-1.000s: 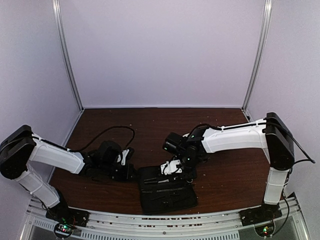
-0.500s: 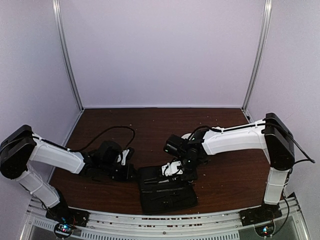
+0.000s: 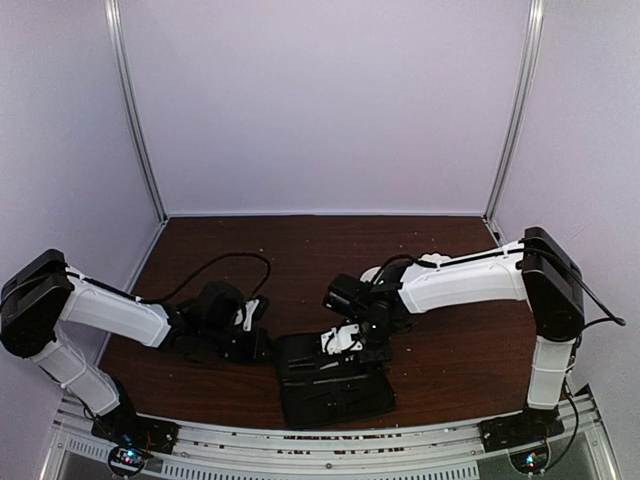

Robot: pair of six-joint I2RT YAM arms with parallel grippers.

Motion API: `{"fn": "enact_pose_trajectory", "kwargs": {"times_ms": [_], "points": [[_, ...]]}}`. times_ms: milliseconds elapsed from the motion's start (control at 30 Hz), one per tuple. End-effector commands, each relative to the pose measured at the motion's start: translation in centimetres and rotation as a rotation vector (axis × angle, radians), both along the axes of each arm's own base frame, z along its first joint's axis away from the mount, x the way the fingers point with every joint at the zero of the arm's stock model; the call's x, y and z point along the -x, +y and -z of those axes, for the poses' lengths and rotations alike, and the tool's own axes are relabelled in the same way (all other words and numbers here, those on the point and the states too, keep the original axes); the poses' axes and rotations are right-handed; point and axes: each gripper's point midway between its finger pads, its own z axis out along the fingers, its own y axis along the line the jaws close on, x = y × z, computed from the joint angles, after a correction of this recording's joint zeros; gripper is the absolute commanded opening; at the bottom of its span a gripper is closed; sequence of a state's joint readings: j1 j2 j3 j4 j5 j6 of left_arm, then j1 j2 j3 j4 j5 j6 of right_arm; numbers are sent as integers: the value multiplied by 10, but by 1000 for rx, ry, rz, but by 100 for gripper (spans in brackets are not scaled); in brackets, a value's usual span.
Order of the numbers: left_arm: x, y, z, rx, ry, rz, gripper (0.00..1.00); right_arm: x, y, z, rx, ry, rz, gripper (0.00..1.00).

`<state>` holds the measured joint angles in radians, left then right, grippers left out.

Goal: Sort the hair-cutting tools

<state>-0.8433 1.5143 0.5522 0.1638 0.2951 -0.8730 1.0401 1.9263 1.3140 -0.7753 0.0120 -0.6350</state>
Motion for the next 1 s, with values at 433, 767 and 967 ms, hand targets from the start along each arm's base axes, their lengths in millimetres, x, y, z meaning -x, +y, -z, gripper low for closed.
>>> {"fn": "enact_pose_trajectory", "kwargs": {"times_ms": [433, 767, 967], "points": [[2, -12, -9, 44, -26, 58, 0, 0, 37, 5, -20, 32, 43, 1], [2, -11, -10, 41, -29, 60, 0, -11, 9, 3, 34, -25, 92, 0], [2, -11, -9, 38, -27, 61, 0, -21, -3, -5, 26, -57, 131, 0]]}}
